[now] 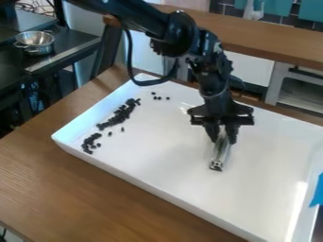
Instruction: Sweep into pile
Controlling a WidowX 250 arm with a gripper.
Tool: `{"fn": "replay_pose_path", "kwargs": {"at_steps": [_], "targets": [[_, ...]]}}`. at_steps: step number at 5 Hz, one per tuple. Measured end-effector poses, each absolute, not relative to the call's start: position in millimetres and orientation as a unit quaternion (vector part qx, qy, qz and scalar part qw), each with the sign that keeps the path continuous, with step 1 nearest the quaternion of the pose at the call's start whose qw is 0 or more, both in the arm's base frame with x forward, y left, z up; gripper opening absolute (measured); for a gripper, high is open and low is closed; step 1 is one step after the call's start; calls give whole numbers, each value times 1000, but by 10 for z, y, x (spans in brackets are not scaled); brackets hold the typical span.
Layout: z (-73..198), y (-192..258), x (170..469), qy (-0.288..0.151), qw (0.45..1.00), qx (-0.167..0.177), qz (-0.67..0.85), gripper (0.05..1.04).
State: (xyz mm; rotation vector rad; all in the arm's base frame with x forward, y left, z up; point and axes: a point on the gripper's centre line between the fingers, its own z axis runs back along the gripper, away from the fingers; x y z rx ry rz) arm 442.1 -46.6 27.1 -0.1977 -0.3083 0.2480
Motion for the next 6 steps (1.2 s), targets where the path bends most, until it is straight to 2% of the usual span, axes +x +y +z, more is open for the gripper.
{"fn": "replay_pose_path", "kwargs": {"at_steps": [2, 6], "targets": [[268, 112, 4360, -127, 973, -96, 164, 364], [288, 316, 4295, -113, 975, -114, 153, 364]]}}
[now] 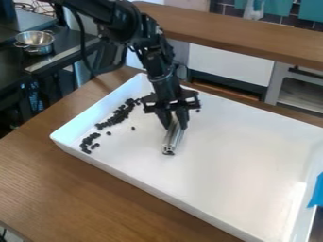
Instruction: Sweep into pile
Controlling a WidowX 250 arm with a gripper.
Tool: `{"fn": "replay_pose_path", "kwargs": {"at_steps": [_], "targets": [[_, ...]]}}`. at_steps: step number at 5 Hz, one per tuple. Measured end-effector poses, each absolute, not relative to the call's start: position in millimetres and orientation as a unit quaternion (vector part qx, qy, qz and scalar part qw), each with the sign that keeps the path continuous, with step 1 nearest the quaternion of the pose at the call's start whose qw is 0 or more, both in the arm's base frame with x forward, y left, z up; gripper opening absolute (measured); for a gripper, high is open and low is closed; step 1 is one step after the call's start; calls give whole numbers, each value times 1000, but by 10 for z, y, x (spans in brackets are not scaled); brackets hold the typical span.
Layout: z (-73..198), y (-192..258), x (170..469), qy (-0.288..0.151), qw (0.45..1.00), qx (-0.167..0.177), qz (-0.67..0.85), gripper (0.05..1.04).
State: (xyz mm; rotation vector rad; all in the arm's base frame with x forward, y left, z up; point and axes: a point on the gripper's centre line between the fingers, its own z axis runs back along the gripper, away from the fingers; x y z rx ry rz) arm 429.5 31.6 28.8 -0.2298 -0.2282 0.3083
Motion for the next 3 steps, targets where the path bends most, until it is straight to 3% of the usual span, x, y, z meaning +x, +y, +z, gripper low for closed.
{"fn": "replay_pose_path", "kwargs": {"at_steps": [1, 3], "targets": [[316, 470, 4258, -101, 975, -111, 161, 364], [302, 926, 4138, -90, 985, -40, 140, 364]]}}
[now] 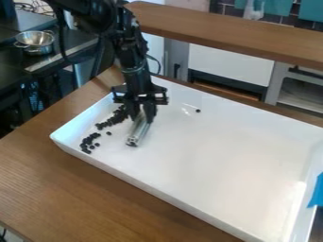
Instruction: Sweep into pile
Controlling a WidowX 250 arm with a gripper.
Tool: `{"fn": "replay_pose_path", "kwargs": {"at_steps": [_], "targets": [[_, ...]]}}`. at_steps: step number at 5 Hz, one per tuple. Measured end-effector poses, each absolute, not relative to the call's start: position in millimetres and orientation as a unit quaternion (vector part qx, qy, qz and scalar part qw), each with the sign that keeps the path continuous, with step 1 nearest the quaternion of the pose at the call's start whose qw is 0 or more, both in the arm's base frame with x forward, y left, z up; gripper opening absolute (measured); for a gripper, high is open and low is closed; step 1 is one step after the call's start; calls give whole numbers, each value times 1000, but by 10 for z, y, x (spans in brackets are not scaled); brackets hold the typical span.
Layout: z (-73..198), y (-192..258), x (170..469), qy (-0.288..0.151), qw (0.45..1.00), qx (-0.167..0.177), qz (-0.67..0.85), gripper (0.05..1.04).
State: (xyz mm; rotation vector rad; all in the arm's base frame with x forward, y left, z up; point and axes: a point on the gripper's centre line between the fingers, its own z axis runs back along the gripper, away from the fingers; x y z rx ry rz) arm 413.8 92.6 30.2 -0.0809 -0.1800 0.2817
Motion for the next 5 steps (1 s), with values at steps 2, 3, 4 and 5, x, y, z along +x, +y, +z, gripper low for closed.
{"fn": "replay_pose_path", "kwargs": {"at_steps": [2, 3, 4, 5], "targets": [[400, 956, 4028, -103, 984, -50, 134, 364], [591, 572, 4124, -121, 978, -111, 129, 364], [626, 239, 4194, -126, 975, -142, 113, 364], [696, -49, 4288, -136, 980, -131, 62, 364]]}}
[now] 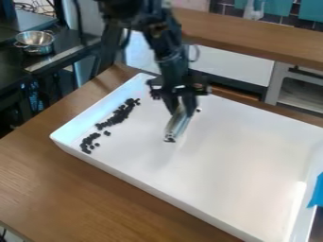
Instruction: Sweep into pile
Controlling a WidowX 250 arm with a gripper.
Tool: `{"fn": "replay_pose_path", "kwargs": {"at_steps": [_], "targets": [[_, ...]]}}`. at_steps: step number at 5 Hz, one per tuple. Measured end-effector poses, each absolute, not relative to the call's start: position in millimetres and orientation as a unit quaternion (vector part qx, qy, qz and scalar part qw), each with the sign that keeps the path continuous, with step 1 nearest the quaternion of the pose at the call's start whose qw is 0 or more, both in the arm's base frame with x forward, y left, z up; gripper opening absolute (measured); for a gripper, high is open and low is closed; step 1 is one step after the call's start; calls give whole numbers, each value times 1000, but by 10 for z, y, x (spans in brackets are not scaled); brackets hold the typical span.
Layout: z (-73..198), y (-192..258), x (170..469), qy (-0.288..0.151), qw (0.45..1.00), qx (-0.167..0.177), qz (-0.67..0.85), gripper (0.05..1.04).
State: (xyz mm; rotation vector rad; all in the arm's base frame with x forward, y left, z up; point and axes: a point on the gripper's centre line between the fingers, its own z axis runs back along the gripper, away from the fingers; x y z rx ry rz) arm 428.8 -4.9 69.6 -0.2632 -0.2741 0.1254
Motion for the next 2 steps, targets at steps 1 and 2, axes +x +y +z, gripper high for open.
{"fn": "replay_pose_path", "kwargs": {"at_steps": [1, 2], "targets": [[476, -202, 4370, -121, 987, -105, 15, 364], [422, -138, 4547, -121, 988, -91, 20, 364]]}}
